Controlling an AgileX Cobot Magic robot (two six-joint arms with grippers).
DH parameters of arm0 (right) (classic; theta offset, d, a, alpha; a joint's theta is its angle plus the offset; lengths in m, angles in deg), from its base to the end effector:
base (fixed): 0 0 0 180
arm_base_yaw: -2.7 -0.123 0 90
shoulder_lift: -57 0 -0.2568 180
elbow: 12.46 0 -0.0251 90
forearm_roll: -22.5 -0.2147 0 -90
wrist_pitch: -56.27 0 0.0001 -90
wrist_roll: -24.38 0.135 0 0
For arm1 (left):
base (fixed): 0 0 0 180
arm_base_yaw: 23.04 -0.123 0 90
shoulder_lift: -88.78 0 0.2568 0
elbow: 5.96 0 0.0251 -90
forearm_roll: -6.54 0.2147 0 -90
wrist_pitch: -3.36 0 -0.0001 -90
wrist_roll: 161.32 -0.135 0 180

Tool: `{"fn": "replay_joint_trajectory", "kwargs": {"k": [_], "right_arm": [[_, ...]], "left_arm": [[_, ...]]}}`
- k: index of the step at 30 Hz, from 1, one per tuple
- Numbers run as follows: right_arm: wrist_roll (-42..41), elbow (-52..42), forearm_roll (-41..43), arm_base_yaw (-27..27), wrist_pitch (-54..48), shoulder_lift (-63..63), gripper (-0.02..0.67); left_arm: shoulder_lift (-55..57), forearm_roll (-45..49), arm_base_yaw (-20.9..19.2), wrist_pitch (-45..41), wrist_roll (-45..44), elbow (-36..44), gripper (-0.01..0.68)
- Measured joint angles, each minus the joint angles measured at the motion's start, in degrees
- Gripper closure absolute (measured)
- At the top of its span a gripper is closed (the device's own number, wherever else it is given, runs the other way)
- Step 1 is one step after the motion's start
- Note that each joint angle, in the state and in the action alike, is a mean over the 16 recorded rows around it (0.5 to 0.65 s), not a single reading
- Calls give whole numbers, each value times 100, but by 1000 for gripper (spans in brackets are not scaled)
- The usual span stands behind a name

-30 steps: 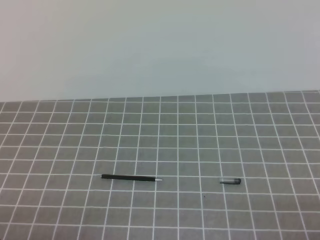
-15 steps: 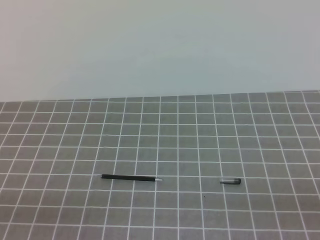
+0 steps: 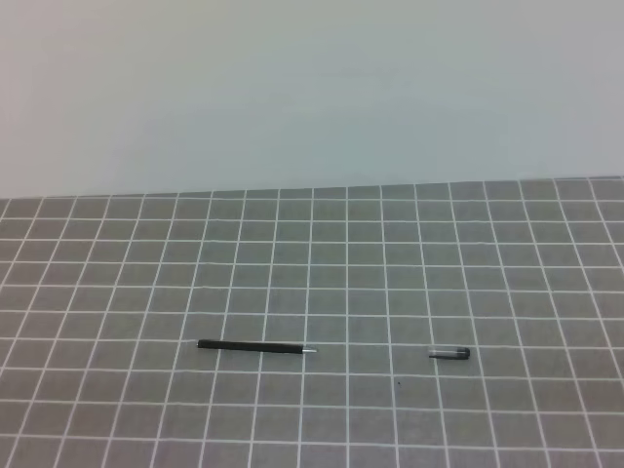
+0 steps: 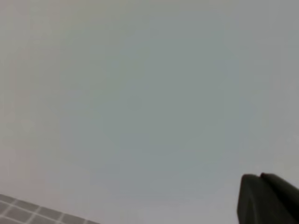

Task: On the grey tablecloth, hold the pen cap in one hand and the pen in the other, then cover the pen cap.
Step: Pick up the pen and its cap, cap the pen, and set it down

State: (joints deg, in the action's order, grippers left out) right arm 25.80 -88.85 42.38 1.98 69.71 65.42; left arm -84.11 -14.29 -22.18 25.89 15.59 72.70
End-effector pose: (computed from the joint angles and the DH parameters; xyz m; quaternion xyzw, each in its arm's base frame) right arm 0.0855 0.0117 0.2462 -0.1270 0.5754 -0.0980 0.8020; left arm 0.0785 0.0172 0.2530 -0.1287 0.5204 -0.0896 0.8394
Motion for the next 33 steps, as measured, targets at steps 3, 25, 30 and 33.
{"fn": "replay_joint_trajectory", "kwargs": {"k": [3, 25, 30, 33], "right_arm": [[461, 0, -13, 0, 86, 0, 651], [2008, 1390, -82, -13, -1616, 220, 651], [1351, 2456, -527, -21, -3026, 835, 651], [470, 3092, -1053, -24, -3894, 1440, 651]], "left_arm": [[7, 194, 0, -4, 56, -90, 672], [582, 1981, 0, -2965, -56, -1717, 672], [725, 1916, 0, -2881, -31, -1692, 672], [837, 1862, 0, -2857, 11, -1692, 672]]}}
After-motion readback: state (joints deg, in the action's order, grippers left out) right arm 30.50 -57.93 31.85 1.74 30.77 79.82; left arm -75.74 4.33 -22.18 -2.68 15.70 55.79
